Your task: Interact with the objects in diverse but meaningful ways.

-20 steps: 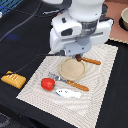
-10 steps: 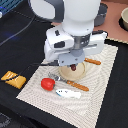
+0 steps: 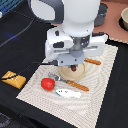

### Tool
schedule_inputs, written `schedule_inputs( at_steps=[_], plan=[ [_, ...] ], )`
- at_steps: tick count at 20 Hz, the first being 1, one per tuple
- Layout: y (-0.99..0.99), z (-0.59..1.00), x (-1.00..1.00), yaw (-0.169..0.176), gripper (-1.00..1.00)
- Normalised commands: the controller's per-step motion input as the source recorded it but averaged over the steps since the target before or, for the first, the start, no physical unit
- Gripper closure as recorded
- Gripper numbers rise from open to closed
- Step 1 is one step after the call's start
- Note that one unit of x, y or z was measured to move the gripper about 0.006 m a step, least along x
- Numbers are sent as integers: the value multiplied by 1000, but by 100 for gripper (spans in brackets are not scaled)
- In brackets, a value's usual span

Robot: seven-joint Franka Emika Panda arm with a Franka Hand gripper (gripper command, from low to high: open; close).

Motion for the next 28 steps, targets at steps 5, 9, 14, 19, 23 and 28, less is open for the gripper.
schedule_inputs(
  at_steps=[5,9,14,19,23,28],
  plan=[
    [0,-164,173,-34,100],
    [0,-101,92,-21,100],
    [0,-41,57,-22,100],
    [0,0,16,-29,-100],
    [0,15,20,-30,-100],
    [0,138,6,-27,-100]
  ],
)
